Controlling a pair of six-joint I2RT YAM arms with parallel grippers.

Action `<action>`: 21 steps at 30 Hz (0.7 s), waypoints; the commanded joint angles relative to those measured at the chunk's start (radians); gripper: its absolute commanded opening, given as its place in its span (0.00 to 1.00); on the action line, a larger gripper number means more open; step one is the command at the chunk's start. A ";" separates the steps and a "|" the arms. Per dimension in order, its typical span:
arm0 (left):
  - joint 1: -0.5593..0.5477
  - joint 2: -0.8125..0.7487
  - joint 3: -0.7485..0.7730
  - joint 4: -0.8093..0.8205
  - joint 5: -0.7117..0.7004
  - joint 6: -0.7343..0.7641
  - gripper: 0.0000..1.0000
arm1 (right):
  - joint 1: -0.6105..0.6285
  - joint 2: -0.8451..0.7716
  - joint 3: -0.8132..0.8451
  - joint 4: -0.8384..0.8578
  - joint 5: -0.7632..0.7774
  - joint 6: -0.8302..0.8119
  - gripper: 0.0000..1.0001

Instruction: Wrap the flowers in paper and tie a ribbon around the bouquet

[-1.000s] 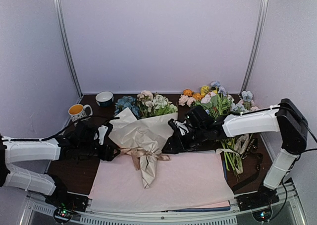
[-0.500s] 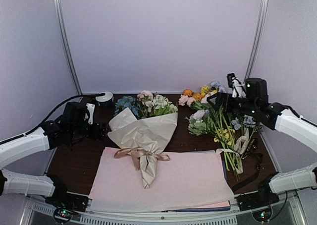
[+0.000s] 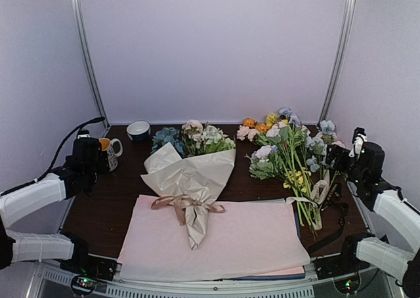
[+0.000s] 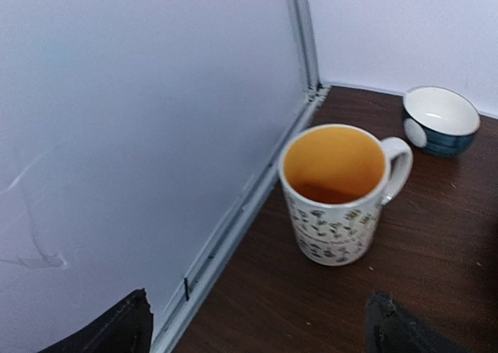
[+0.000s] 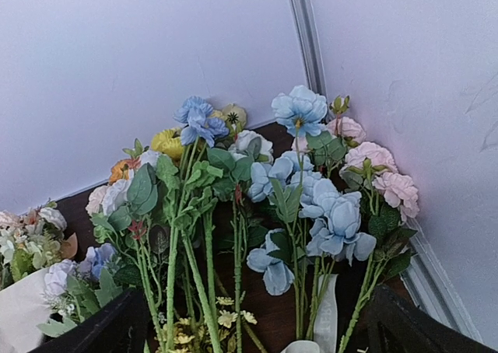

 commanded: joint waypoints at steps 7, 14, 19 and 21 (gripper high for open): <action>0.039 -0.070 -0.209 0.339 -0.332 0.088 0.98 | -0.008 -0.084 -0.182 0.271 0.229 -0.035 1.00; 0.051 -0.040 -0.332 0.623 -0.162 0.231 0.98 | -0.008 -0.027 -0.196 0.304 0.303 -0.023 1.00; 0.074 -0.004 -0.366 0.804 0.012 0.299 0.98 | -0.008 0.003 -0.227 0.373 0.305 -0.031 1.00; 0.093 -0.005 -0.383 0.843 0.060 0.298 0.98 | -0.008 0.014 -0.239 0.397 0.308 -0.035 1.00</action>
